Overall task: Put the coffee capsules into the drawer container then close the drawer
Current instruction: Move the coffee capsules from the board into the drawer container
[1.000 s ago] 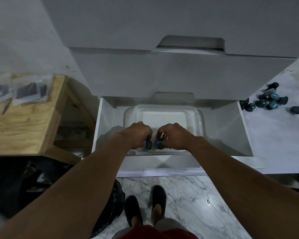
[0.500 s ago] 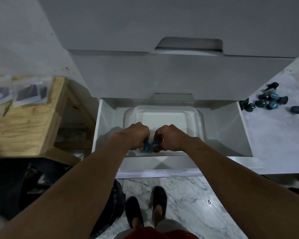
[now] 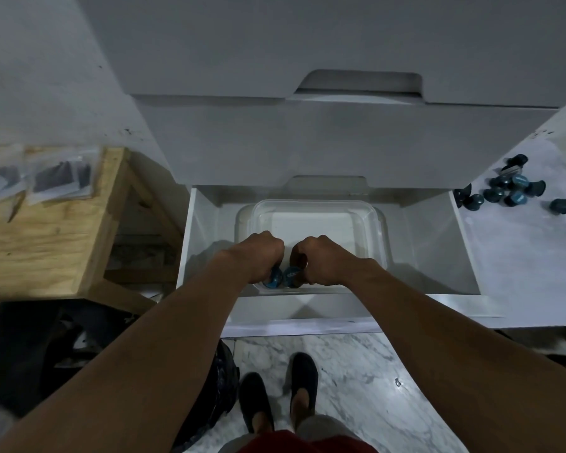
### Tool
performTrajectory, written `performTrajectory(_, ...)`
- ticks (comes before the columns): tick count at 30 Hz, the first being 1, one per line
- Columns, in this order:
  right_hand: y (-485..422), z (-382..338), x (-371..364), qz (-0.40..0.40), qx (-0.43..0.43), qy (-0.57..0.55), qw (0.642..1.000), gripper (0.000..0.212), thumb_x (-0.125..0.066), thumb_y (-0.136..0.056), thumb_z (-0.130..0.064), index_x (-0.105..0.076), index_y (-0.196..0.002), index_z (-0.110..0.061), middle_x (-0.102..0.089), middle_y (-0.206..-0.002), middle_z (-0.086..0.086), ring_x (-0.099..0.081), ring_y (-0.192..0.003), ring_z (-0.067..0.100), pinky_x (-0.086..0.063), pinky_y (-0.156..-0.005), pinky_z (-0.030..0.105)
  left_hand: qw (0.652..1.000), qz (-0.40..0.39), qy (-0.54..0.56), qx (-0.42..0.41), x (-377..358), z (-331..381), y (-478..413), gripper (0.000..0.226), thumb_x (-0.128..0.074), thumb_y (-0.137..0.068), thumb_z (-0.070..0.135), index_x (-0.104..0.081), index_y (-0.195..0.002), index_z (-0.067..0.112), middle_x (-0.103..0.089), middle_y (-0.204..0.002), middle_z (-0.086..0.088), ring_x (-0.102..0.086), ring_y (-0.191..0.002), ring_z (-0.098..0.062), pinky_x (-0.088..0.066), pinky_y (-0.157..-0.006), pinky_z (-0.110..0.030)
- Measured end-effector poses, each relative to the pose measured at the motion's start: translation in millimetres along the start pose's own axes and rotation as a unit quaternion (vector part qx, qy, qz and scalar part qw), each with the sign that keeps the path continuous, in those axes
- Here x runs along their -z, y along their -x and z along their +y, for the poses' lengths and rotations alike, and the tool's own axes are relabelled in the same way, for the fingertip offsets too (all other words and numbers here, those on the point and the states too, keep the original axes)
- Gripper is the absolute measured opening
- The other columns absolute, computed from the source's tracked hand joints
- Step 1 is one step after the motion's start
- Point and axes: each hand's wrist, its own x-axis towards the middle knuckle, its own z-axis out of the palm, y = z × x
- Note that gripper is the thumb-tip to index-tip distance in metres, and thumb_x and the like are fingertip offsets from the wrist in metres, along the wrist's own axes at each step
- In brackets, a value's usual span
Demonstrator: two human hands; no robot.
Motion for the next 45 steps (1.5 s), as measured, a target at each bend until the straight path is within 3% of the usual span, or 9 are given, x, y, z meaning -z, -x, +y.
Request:
performTrajectory(7, -2.4, -0.7, -3.5, 0.002, -0.005, 0.007, 1.000, 0.025, -0.075, -0.077, -0.009, -0.067, -0.100, -0.013, -0.067, -0.101, 0.008, -0.059, -0.075, 0.020, -0.050, -0.069, 0.028, 1.000, 0.005, -0.020, -0.001, -1.0, -2.2, 3.0, 0.018, -0.068, -0.082, 0.009, -0.068, -0.100, 0.007, -0.064, -0.099, -0.014, -0.053, -0.071, -0.021, -0.046, -0.068, -0.026)
performTrajectory(12, -2.0, 0.4, -4.4, 0.007, -0.007, 0.006, 1.000, 0.031, -0.077, -0.075, -0.013, -0.067, -0.105, -0.014, -0.067, -0.103, 0.006, -0.058, -0.077, 0.018, -0.048, -0.071, 0.025, 1.000, 0.009, -0.009, -0.002, -3.4, -4.7, 4.0, 0.033, -0.070, -0.081, 0.008, -0.065, -0.113, 0.009, -0.062, -0.111, -0.014, -0.063, -0.091, -0.027, -0.054, -0.084, -0.033)
performTrajectory(19, 2.5, 0.7, 0.0, 0.023, -0.034, 0.000, 0.999, 0.037, -0.077, -0.076, -0.023, -0.064, -0.109, -0.015, -0.067, -0.100, 0.006, -0.063, -0.088, 0.021, -0.052, -0.078, 0.028, 0.998, 0.066, 0.014, -0.003, 5.0, -9.4, 9.3, 0.042, -0.066, -0.086, 0.011, -0.057, -0.127, 0.014, -0.057, -0.128, -0.011, -0.057, -0.114, -0.027, -0.046, -0.096, -0.034)
performTrajectory(25, 23.6, -0.5, 18.5, 0.148, -0.075, 0.039, 0.985, 0.036, -0.068, -0.082, -0.038, -0.064, -0.111, -0.018, -0.066, -0.111, 0.007, -0.061, -0.100, 0.024, -0.052, -0.088, 0.037, 0.982, 0.186, -0.028, -0.010, 25.9, 1.7, 22.3, 0.034, -0.055, -0.091, 0.030, -0.057, -0.121, 0.013, -0.059, -0.121, -0.011, -0.057, -0.108, -0.031, -0.048, -0.088, -0.041)
performTrajectory(29, 57.8, -2.8, 34.8, 0.257, -0.094, 0.073, 0.959, 0.037, -0.060, -0.087, -0.037, -0.060, -0.120, -0.018, -0.059, -0.125, 0.007, -0.057, -0.112, 0.027, -0.046, -0.096, 0.038, 0.965, 0.257, -0.023, -0.043, 44.4, 26.3, 31.2, 0.036, -0.052, -0.092, 0.030, -0.052, -0.124, 0.012, -0.054, -0.124, -0.009, -0.054, -0.110, -0.029, -0.047, -0.089, -0.041)
performTrajectory(33, 98.6, 4.6, 55.2, 0.350, -0.108, 0.076, 0.928, 0.039, -0.059, -0.087, -0.033, -0.059, -0.121, -0.014, -0.058, -0.125, 0.010, -0.055, -0.114, 0.029, -0.046, -0.096, 0.038, 0.944, 0.317, -0.030, -0.090, 63.2, 62.5, 35.0, 0.042, -0.050, -0.091, 0.032, -0.047, -0.127, 0.010, -0.052, -0.124, -0.011, -0.050, -0.111, -0.029, -0.047, -0.090, -0.042)
performTrajectory(37, 145.1, 24.7, 75.3, 0.412, -0.121, 0.087, 0.899, 0.038, -0.059, -0.083, -0.028, -0.060, -0.118, -0.010, -0.059, -0.115, 0.014, -0.057, -0.106, 0.033, -0.051, -0.087, 0.042, 0.927, 0.346, -0.055, -0.130, 75.9, 110.4, 36.4, 0.041, -0.050, -0.090, 0.034, -0.048, -0.124, 0.011, -0.051, -0.119, -0.009, -0.050, -0.109, -0.028, -0.046, -0.087, -0.041)
performTrajectory(42, 201.7, 66.7, 90.6, 0.457, -0.153, 0.085, 0.872, 0.035, -0.059, -0.085, -0.030, -0.059, -0.115, -0.011, -0.059, -0.116, 0.012, -0.057, -0.104, 0.031, -0.048, -0.082, 0.037, 0.918, 0.353, -0.063, -0.172, 82.1, 179.2, 28.3, 0.039, -0.051, -0.089, 0.034, -0.049, -0.120, 0.010, -0.052, -0.119, -0.011, -0.050, -0.110, -0.029, -0.045, -0.087, -0.040)
performTrajectory(45, 233.8, 101.1, 96.4, 0.469, -0.169, 0.095, 0.862, 0.033, -0.057, -0.087, -0.032, -0.059, -0.111, -0.010, -0.058, -0.118, 0.011, -0.055, -0.107, 0.030, -0.050, -0.085, 0.039, 0.908, 0.366, -0.076, -0.187, 82.1, 225.8, 21.1, 0.039, -0.050, -0.090, 0.036, -0.048, -0.121, 0.011, -0.052, -0.120, -0.009, -0.050, -0.110, -0.027, -0.044, -0.085, -0.037)
